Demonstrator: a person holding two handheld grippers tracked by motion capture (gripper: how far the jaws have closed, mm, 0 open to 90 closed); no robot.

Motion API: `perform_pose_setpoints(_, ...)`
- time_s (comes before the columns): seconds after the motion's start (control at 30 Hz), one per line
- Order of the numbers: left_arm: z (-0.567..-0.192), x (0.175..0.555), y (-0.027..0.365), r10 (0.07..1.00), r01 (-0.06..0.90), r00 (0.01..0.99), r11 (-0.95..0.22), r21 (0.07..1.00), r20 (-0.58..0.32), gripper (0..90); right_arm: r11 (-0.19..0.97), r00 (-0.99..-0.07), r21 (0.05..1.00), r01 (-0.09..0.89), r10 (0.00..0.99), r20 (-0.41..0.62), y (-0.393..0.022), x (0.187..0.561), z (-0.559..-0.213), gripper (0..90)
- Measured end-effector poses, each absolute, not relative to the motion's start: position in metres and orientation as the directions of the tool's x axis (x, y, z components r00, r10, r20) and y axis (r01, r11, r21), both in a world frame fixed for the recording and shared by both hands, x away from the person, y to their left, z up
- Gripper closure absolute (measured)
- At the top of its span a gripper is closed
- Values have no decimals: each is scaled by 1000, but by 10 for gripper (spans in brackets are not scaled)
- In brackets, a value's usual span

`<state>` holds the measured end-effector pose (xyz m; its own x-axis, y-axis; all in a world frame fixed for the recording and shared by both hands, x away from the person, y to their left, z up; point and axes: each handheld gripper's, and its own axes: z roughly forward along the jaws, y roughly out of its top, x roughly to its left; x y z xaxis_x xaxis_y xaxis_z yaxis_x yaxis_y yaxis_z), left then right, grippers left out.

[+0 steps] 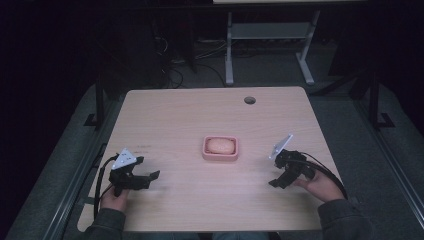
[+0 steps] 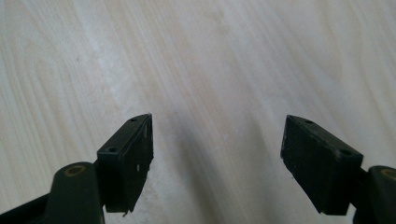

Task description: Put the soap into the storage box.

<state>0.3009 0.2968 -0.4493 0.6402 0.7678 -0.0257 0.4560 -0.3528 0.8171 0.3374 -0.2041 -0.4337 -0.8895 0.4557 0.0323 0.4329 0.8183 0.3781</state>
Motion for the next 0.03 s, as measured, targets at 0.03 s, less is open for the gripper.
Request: perform_pose_setpoints(0.03,-449,301,297,767,457,640,-352,817,-28,143,813,-887,390,433,460,25,-206,331,-436,245)
